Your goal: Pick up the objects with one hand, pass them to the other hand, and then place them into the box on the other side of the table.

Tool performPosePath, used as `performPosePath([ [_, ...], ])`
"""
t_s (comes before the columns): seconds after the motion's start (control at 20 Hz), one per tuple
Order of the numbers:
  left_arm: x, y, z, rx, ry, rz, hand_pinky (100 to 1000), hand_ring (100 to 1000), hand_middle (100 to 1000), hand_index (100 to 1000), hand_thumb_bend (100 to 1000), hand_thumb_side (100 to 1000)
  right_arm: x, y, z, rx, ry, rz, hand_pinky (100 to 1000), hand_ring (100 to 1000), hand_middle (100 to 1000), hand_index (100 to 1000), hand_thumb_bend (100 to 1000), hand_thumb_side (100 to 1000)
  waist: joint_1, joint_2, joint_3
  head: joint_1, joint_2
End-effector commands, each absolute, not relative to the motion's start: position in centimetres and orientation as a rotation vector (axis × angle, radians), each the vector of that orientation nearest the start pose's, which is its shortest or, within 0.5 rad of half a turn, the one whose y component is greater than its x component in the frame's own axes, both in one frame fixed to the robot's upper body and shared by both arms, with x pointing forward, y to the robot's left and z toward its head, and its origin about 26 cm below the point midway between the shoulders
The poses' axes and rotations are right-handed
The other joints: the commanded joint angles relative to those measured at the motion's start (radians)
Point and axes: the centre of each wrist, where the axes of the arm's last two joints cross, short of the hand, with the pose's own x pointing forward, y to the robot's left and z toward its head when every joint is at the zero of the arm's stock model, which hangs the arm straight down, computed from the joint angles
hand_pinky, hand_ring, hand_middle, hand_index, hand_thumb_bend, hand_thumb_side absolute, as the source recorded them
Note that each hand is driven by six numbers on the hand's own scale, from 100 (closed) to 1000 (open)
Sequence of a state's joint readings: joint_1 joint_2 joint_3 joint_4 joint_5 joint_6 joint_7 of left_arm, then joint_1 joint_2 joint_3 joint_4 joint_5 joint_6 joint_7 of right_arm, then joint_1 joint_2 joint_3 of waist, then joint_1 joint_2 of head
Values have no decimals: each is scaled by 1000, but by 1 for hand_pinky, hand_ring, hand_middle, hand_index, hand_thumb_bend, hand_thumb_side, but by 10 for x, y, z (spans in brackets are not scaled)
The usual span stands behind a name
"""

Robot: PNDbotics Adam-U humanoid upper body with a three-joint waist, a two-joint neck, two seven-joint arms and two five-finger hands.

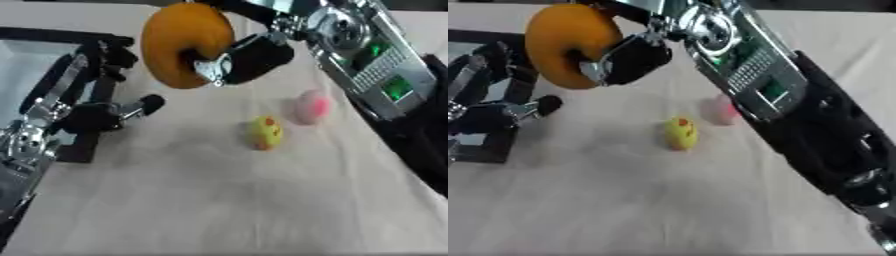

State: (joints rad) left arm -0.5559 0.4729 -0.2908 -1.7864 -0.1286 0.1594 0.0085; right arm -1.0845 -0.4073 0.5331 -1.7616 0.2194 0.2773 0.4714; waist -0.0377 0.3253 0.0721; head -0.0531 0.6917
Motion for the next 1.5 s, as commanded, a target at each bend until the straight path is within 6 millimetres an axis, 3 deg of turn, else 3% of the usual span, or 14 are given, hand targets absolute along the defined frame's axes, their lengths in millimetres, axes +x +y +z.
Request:
performPosePath([
  [0.05,341,199,222,299,-2120,-820,697,752,676,887,688,422,319,-76,339,-185,-2040,1705,799,660,488,548,100,100,5,-30,1,4,0],
  [0.7,334,183,228,205,-2194,-878,691,749,670,882,719,413,319,-69,337,-153,-2003,1780,797,657,487,547,100,100,9,-30,0,8,-4],
  [1.5,327,187,226,125,-2187,-981,690,748,673,889,787,458,322,-77,340,-194,-2012,1756,795,654,485,544,100,100,8,-27,-6,20,-15],
])
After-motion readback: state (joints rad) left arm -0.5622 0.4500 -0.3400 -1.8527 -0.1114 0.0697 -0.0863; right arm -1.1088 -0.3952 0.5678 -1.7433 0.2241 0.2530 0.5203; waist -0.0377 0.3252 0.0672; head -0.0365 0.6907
